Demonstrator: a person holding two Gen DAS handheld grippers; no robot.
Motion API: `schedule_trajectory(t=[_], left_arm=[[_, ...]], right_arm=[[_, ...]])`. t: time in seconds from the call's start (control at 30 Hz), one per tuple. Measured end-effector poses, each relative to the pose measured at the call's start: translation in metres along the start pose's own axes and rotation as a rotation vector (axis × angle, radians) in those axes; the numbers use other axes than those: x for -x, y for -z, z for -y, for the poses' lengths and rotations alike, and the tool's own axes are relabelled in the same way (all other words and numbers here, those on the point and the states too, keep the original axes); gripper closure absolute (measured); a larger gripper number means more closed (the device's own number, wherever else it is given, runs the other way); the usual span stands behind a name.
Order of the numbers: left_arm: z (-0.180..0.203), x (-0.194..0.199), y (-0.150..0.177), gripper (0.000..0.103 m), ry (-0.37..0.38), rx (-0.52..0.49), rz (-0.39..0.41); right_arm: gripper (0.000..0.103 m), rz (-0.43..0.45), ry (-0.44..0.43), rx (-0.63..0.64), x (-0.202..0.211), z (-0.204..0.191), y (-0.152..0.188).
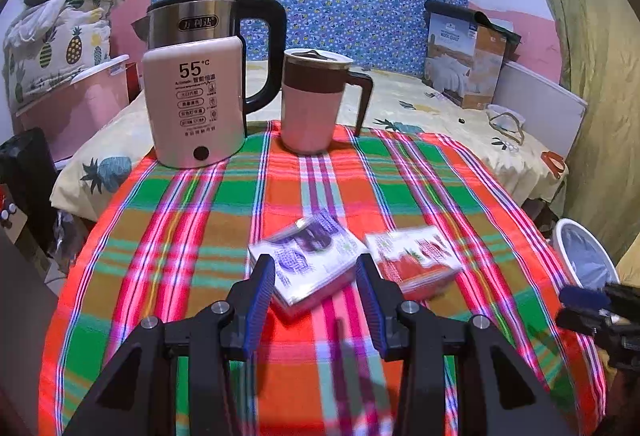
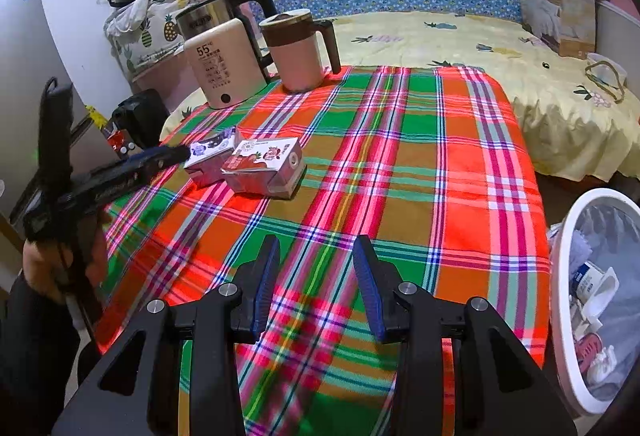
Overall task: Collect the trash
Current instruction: 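Grasp the purple milk carton with the left gripper while the right grasps the red carton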
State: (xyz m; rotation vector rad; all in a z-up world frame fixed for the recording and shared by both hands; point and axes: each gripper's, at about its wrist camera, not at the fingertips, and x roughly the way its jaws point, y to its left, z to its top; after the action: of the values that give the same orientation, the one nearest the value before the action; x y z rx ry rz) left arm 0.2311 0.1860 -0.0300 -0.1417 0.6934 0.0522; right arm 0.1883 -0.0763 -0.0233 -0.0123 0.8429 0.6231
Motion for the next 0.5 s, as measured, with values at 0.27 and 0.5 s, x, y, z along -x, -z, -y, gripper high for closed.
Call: schedule_trajectory(t=[0.27, 0.5], left_arm=[[-0.029, -0.054, -0.023, 0.057, 0.110, 0.069, -0.082], [-0.007, -0.050, -0.006, 0.053, 0.239, 0.005, -0.152]], right_arm=[[0.062, -0.025, 0.004, -0.016, -0.012, 0.006, 0.000], [0.062, -0.018, 0.009, -0.044, -0.009, 0.015, 0.002]])
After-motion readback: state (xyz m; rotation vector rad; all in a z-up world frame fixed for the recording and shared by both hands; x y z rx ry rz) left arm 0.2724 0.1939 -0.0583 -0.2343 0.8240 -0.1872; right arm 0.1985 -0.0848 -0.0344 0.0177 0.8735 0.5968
